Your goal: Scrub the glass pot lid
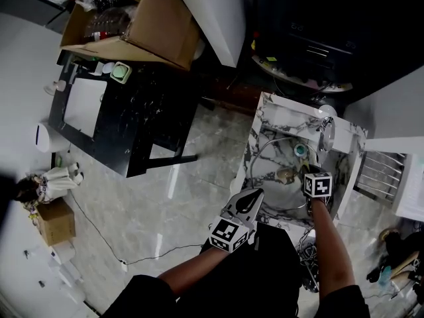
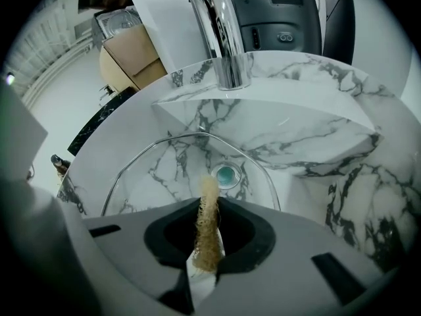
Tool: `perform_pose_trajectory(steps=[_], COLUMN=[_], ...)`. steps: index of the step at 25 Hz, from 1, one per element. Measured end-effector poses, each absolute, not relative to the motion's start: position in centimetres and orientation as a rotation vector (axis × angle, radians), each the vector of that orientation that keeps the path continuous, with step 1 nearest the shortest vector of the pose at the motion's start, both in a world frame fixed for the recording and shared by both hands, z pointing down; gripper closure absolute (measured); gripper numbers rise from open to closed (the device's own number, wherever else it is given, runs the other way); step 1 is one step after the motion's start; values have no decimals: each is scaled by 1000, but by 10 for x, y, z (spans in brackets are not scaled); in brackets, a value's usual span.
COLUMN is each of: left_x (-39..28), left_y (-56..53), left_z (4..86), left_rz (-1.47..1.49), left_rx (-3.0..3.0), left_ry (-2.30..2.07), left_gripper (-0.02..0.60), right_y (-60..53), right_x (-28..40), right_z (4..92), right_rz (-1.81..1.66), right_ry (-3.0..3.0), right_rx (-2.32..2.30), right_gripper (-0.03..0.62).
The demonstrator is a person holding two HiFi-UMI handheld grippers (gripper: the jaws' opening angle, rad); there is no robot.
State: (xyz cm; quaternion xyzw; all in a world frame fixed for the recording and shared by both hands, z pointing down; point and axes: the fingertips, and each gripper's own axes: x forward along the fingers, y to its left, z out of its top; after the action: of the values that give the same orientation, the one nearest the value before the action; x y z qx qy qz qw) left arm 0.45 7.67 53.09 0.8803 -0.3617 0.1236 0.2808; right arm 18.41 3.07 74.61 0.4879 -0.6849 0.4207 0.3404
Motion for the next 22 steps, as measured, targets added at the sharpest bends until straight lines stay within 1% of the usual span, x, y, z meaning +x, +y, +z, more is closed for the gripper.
perform_pose_trajectory(steps=[16, 22], left_x=[9, 9], left_y=[98, 102], left_z=[527, 523], left_rz=[317, 309], left_rx=[2377, 2386], left_ry=[-962, -950], left_gripper=[565, 566], right_y=[67, 80], right_x=[180, 165], right_z=[746, 745], right_rz=[1109, 1058], right_ry=[-1760, -1768], right_rx=[1260, 1193], right_gripper=[537, 539])
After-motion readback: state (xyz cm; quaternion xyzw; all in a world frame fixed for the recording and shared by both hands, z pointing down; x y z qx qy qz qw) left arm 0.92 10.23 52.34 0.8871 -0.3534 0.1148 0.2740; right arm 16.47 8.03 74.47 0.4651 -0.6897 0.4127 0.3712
